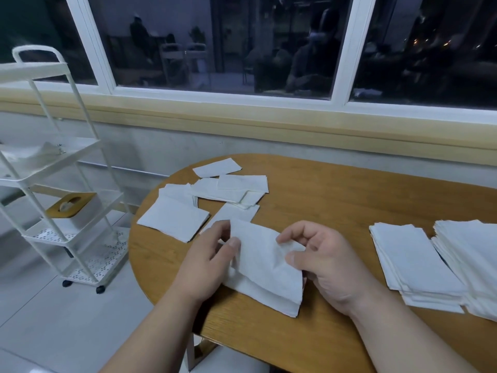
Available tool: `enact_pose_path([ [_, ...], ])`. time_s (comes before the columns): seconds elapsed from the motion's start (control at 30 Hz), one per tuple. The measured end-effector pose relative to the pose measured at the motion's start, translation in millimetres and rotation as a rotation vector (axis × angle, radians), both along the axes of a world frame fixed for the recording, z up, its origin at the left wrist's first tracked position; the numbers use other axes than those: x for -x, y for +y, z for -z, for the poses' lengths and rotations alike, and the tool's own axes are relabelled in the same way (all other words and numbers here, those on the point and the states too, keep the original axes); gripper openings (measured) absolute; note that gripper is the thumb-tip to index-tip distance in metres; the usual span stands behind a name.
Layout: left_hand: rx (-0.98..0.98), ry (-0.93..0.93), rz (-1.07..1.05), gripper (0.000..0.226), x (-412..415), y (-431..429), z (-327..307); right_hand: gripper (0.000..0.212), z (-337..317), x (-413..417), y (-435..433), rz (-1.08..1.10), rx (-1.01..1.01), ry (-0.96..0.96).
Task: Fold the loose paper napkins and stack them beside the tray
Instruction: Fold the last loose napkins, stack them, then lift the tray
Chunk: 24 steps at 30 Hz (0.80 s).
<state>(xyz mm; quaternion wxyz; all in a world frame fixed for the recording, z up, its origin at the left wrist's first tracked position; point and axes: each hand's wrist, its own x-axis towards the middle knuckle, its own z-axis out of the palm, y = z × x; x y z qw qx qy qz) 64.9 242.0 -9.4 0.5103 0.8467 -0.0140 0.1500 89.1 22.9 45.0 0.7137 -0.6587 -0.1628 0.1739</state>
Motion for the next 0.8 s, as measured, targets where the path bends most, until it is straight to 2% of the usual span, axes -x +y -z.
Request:
enact_pose_path([
  [0.1,0.138,0.037,-0.017,0.039,1,2,1,0.026,10,-2,-4,0.053,0.043,0.053],
  [0.37,0.204,0.069,-0.083,0.043,-3,4,3,0.041,27,1,-5,0.175,0.385,-0.055],
  [0.5,0.229,0.079,-0.096,0.043,-5,6,5,0.044,34,-1,-5,0.229,0.371,-0.099],
  [0.6,0.15,0.097,-0.125,0.042,-5,4,3,0.043,40,-2,-5,0.219,0.463,-0.166],
  [0.8,-0.171,0.192,-0.206,0.04,-9,-4,-2,0.043,44,4,-3,0.124,0.73,-0.416],
])
